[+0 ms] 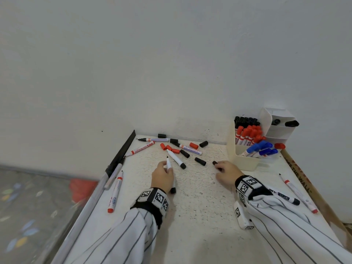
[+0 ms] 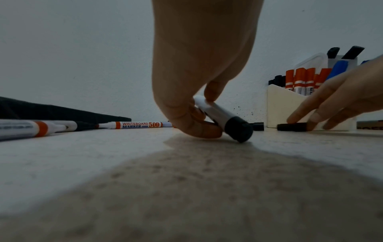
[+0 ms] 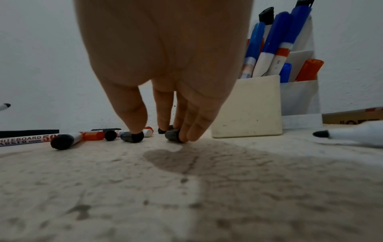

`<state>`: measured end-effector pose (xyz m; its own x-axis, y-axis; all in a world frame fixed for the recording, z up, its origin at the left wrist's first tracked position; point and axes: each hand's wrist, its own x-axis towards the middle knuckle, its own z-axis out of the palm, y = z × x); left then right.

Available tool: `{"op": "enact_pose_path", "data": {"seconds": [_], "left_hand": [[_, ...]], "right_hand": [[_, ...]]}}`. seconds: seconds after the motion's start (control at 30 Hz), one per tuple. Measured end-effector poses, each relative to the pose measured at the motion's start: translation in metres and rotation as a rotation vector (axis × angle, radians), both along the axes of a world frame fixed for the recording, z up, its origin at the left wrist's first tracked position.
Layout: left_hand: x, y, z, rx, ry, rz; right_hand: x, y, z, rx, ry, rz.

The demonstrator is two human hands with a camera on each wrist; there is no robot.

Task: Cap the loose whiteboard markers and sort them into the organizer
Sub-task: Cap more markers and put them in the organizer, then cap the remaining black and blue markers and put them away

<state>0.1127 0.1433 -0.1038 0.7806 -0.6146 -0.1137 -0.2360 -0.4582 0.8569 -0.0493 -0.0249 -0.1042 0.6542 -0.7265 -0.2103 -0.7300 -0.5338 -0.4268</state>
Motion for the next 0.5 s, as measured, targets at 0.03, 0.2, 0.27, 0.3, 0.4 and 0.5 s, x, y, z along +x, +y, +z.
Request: {"op": "enact_pose_path", "data": {"seconds": [0.03,0.2,0.27,0.3,0.4,0.5], "left_hand": [[0.003,0.000,0.000,0.008,-0.011,-0.010],[0.029,0.001,0.006,0.032,-0.067,-0.003],[0.042,0.000,0.008,0.052,-0.116,-0.004],[0.048,0.000,0.008,0.059,-0.139,-0.006],[0.059,-0.002,0.006,0.058,-0.152,0.008],[0.059,-0.005,0.001,0.029,-0.094,0.030]], "right_hand": [[0.003,-0.002,-0.001,0.000,-0.001,0.007],[0.022,-0.012,-0.002,0.012,0.013,0.022],[0.029,-0.017,-0.002,0.000,-0.004,0.008],[0.033,-0.020,-0.002,-0.029,0.008,0.007],[0.047,-0.031,-0.001,-0.116,0.038,-0.043],[0.070,-0.043,0.002,-0.150,0.028,-0.052]]}}
